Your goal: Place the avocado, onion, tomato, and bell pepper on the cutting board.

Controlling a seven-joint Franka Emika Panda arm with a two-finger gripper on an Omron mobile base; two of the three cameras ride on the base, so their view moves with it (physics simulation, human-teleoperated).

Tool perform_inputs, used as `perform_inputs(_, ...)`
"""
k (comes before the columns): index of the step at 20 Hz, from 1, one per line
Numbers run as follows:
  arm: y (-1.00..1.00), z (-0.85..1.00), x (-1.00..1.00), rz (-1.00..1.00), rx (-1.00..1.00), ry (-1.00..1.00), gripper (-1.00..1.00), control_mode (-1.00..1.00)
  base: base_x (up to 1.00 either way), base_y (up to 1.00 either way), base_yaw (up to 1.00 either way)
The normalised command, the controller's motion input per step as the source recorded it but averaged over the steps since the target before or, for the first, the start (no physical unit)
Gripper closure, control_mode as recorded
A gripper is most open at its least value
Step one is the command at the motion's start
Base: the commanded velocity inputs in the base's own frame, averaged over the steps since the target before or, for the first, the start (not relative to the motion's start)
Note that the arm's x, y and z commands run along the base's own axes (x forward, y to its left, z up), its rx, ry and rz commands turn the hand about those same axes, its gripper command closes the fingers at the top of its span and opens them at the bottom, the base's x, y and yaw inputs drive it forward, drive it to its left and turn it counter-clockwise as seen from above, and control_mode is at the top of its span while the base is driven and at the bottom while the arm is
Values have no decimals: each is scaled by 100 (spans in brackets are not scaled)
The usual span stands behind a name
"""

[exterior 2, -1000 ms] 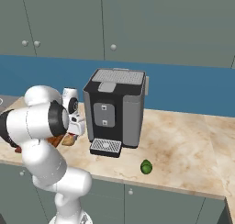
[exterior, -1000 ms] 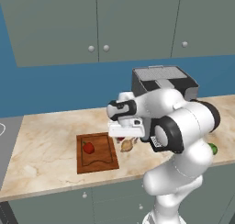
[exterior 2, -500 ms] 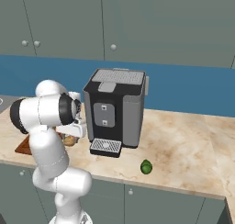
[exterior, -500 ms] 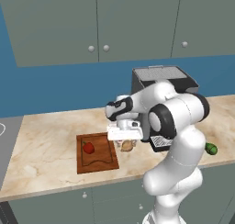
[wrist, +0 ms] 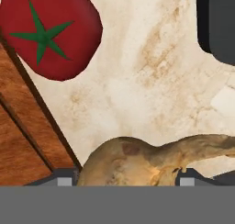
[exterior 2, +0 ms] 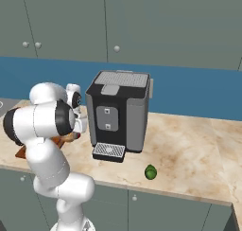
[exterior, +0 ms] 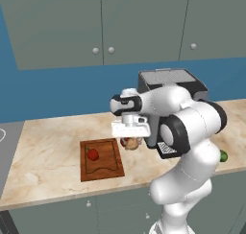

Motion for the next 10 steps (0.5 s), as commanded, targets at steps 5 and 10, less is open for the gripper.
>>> perform_inputs(5,28,51,-6,1,0,-10,100,-100,0,0,0)
perform_inputs(10,23,26,-19,16,0,-12,100,-100,0,0,0)
